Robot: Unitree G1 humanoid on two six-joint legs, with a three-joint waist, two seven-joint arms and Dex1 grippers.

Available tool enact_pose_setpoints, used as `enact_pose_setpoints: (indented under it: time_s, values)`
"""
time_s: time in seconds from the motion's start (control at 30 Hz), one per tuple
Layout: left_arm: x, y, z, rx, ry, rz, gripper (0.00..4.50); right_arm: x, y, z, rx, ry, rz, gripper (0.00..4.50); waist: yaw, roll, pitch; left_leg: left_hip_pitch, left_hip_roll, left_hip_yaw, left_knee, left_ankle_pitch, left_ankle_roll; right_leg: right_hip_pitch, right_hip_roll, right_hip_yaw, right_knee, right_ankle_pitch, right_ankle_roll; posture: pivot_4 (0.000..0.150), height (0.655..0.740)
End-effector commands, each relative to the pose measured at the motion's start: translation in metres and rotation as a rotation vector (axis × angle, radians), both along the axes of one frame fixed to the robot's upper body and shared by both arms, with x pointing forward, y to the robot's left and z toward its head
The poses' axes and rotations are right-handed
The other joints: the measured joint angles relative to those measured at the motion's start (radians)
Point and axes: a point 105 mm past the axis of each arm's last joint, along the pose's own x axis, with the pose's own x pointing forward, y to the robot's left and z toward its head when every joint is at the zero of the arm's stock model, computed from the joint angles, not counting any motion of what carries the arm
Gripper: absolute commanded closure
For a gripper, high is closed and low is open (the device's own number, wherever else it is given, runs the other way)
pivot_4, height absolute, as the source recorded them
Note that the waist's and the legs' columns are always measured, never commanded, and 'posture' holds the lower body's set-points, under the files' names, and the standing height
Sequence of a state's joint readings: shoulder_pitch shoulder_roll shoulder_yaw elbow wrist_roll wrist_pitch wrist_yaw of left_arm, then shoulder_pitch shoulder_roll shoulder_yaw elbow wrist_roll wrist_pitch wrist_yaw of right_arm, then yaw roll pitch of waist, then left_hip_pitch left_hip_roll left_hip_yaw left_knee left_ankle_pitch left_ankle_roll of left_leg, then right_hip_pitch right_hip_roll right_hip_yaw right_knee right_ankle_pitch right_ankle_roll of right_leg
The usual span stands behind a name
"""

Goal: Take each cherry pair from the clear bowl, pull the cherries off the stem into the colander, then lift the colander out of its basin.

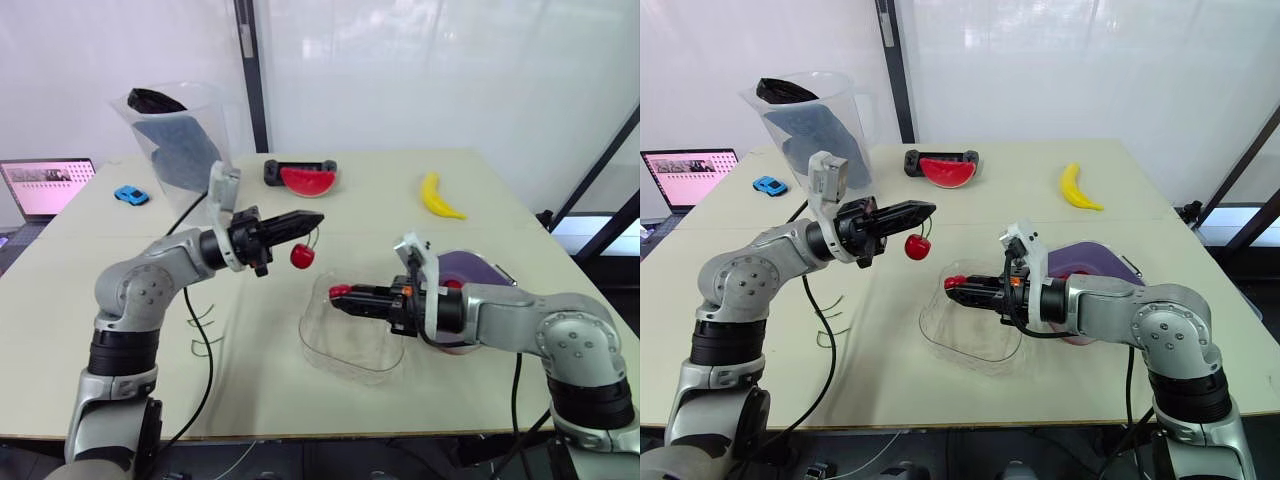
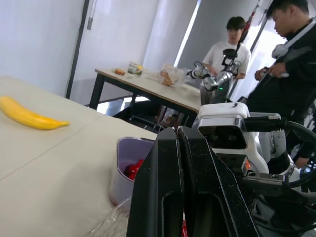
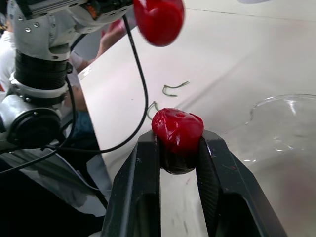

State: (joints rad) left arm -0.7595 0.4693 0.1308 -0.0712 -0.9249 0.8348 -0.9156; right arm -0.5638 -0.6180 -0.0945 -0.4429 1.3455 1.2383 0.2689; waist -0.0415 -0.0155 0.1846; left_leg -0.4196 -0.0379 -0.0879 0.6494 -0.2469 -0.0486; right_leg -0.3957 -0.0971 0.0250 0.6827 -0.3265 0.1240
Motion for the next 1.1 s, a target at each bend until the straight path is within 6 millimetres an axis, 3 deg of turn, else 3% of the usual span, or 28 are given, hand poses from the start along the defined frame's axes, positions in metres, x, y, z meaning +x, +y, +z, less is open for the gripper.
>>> enact_pose_setpoints:
  time_s: [0.03, 0.1, 0.23, 0.37, 0.53, 0.67, 0.8, 0.97, 1.1]
  values:
    - [-0.003, 0.002, 0.012, -0.019, -0.059, 0.005, 4.50, 0.004, -0.015, 0.032, 0.027, -0.108, -0.012, 3.81, 0.001, 0.000, 0.000, 0.000, 0.000, 0.000, 0.000, 0.000, 0.000, 0.000, 0.000, 0.000, 0.000, 0.000, 0.000, 0.150, 0.7400]
    - [-0.003, 0.002, 0.012, -0.019, -0.059, 0.007, 4.50, 0.011, -0.032, 0.044, -0.021, -0.177, -0.053, 3.81, 0.003, 0.000, 0.000, 0.000, 0.000, 0.001, 0.000, 0.000, 0.000, 0.000, 0.000, 0.000, -0.001, 0.000, 0.000, 0.150, 0.7400]
    - [-0.004, 0.004, 0.010, -0.012, -0.066, 0.017, 4.50, 0.042, -0.095, 0.055, -0.282, -0.317, -0.249, 3.81, 0.009, 0.000, 0.000, 0.000, -0.001, 0.001, 0.001, -0.001, 0.001, 0.001, 0.000, -0.001, -0.002, 0.000, 0.000, 0.150, 0.7400]
    - [-0.009, 0.005, 0.010, -0.004, -0.112, 0.011, 4.50, 0.058, -0.161, 0.034, -0.610, -0.344, -0.345, 3.81, 0.005, 0.000, 0.001, 0.000, -0.001, 0.005, 0.001, -0.001, 0.002, 0.001, 0.000, 0.000, -0.003, 0.000, 0.000, 0.150, 0.7400]
    - [-0.012, 0.003, 0.005, 0.026, -0.133, 0.006, 4.50, 0.058, -0.187, 0.006, -0.782, -0.299, -0.289, 3.81, -0.004, 0.001, 0.001, 0.000, 0.000, 0.004, 0.000, -0.001, 0.002, 0.000, 0.000, 0.002, -0.002, 0.000, 0.000, 0.150, 0.7400]
    - [-0.012, 0.003, 0.004, 0.032, -0.135, 0.015, 4.50, 0.054, -0.186, -0.003, -0.770, -0.274, -0.239, 2.17, 0.001, 0.001, 0.001, 0.000, 0.000, 0.004, 0.000, -0.001, 0.002, 0.000, 0.000, 0.002, -0.002, 0.000, 0.000, 0.150, 0.7400]
    - [-0.011, 0.003, 0.007, 0.014, -0.126, 0.026, 4.50, 0.051, -0.187, -0.001, -0.784, -0.275, -0.217, 0.13, 0.008, 0.001, 0.001, 0.000, 0.000, 0.003, 0.001, -0.001, 0.002, 0.000, 0.000, 0.002, -0.002, 0.000, 0.000, 0.150, 0.7400]
    - [-0.013, -0.003, 0.014, -0.033, -0.115, 0.018, 4.50, 0.040, -0.151, 0.026, -0.644, -0.352, -0.092, 0.05, 0.010, 0.001, 0.001, 0.000, 0.000, 0.003, 0.001, -0.001, 0.002, 0.000, -0.001, 0.002, -0.002, 0.000, 0.000, 0.150, 0.7400]
    - [-0.016, -0.009, 0.017, -0.036, -0.118, 0.004, 4.50, 0.022, -0.086, 0.065, -0.289, -0.443, 0.063, 0.05, -0.002, 0.001, 0.001, 0.000, 0.001, 0.003, 0.000, -0.001, 0.002, 0.000, 0.000, 0.002, -0.002, 0.000, 0.000, 0.150, 0.7400]
